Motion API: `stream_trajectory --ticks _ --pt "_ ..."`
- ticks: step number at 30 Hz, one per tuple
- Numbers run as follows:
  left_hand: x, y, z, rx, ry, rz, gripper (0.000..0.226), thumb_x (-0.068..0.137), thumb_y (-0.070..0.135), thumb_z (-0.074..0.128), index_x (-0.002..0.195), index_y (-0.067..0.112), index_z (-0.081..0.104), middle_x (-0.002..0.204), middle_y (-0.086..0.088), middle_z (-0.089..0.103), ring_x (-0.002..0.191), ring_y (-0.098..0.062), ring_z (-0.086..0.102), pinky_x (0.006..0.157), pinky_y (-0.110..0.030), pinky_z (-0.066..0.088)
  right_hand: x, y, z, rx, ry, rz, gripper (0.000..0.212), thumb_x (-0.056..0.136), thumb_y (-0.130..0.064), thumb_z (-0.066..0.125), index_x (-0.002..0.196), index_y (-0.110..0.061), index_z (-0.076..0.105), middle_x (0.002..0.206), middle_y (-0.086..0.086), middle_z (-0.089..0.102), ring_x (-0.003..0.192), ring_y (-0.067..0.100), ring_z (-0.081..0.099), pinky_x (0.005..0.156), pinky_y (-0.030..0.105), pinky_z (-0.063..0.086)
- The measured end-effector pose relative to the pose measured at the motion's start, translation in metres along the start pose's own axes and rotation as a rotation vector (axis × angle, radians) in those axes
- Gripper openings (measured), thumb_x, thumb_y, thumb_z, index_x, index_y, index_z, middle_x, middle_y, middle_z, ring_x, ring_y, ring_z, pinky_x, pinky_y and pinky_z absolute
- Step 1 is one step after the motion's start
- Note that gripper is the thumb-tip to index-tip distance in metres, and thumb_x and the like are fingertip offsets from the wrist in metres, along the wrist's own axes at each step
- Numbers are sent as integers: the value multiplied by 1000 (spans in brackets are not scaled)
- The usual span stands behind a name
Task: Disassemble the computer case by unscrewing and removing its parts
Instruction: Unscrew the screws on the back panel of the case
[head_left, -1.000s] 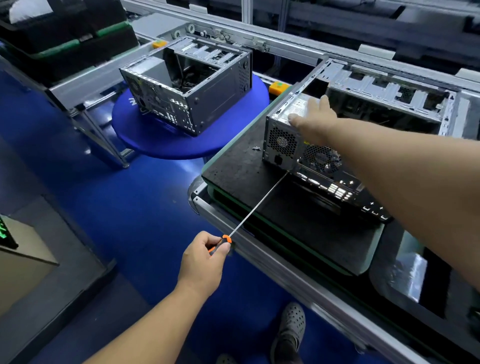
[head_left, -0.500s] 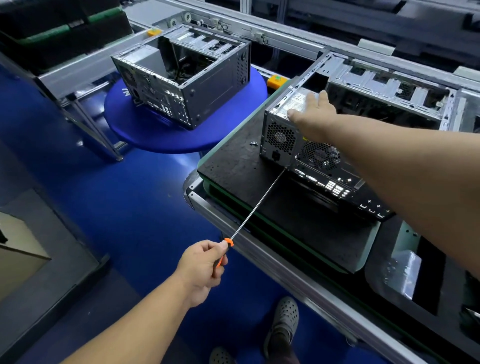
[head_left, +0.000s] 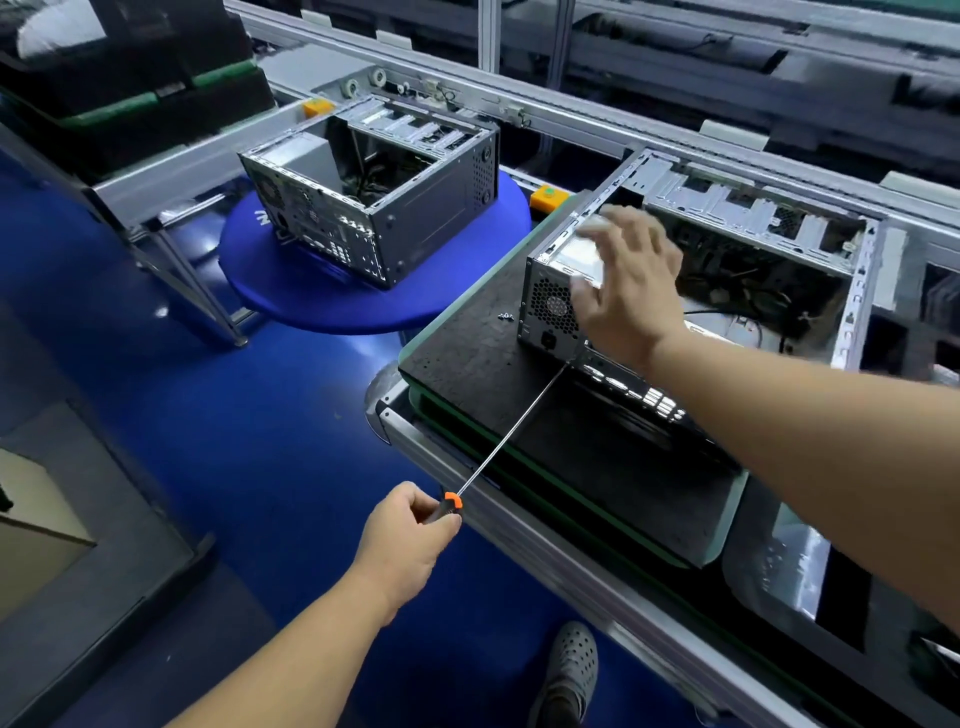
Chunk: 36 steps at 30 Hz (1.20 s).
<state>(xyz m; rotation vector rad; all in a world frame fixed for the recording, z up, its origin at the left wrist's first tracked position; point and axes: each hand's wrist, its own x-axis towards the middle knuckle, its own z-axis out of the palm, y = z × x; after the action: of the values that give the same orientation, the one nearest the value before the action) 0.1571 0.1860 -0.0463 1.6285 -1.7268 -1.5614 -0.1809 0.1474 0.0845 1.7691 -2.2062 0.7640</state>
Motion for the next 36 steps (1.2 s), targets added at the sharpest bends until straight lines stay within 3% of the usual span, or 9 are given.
stream_trajectory --ticks 1,3,5,8,13,20,27,31,36 --pt "1 0 0 36 28 21 26 88 29 81 85 16 58 70 4 61 54 -8 48 48 -23 42 -20 -8 4 43 38 -130 50 86 -39 55 134 -27 51 149 4 41 141 27 34 107 51 33" --pt "3 0 1 67 58 39 28 89 32 80 84 16 58 70 5 60 50 -5 45 46 -22 41 -64 -19 23 85 -65 -296 52 84 -33 58 135 -25 54 150 3 42 143 27 35 109 49 32" --pt "4 -2 0 95 60 49 28 89 34 79 83 17 57 69 7 58 50 -4 44 47 -22 40 -100 -24 48 79 -319 -230 62 90 -37 58 149 -23 46 162 5 32 152 29 21 119 50 26" --pt "3 -2 1 129 76 58 27 90 35 78 81 18 58 70 8 57 54 -4 46 48 -22 41 -131 -17 79 3 -653 -3 79 99 -58 40 164 -28 6 172 -2 -8 157 17 -13 127 48 6" --pt "5 -2 4 93 86 41 26 90 34 80 82 16 62 71 5 60 61 -11 51 54 -30 44 -139 -8 100 -90 -642 -6 89 91 -75 15 163 -28 -9 169 -6 -20 155 12 -21 126 42 -8" --pt "-6 -16 3 135 43 17 18 84 21 80 88 22 62 67 9 58 54 0 50 47 -16 42 -140 -7 110 -153 -642 18 105 82 -80 28 161 -26 -17 166 -5 -30 152 13 -27 125 44 -10" --pt "-12 -21 8 158 87 46 19 92 30 74 85 23 58 65 13 56 55 -3 48 49 -20 43 -140 -8 110 -152 -626 19 106 81 -79 29 161 -25 -17 164 -4 -33 152 13 -27 125 44 -11" --pt "-12 -16 8 -14 -4 -43 16 98 25 68 90 12 64 70 2 69 56 -11 56 53 -26 47 -140 -8 112 -168 -616 20 107 80 -79 28 161 -25 -16 164 -4 -33 153 14 -26 124 44 -11" --pt "-18 -9 7 -445 -188 -301 24 105 26 62 103 3 69 81 -13 69 56 -15 52 42 -22 33 -140 -8 113 -167 -597 30 109 79 -80 31 162 -25 -13 165 -4 -31 154 15 -23 124 43 -11"
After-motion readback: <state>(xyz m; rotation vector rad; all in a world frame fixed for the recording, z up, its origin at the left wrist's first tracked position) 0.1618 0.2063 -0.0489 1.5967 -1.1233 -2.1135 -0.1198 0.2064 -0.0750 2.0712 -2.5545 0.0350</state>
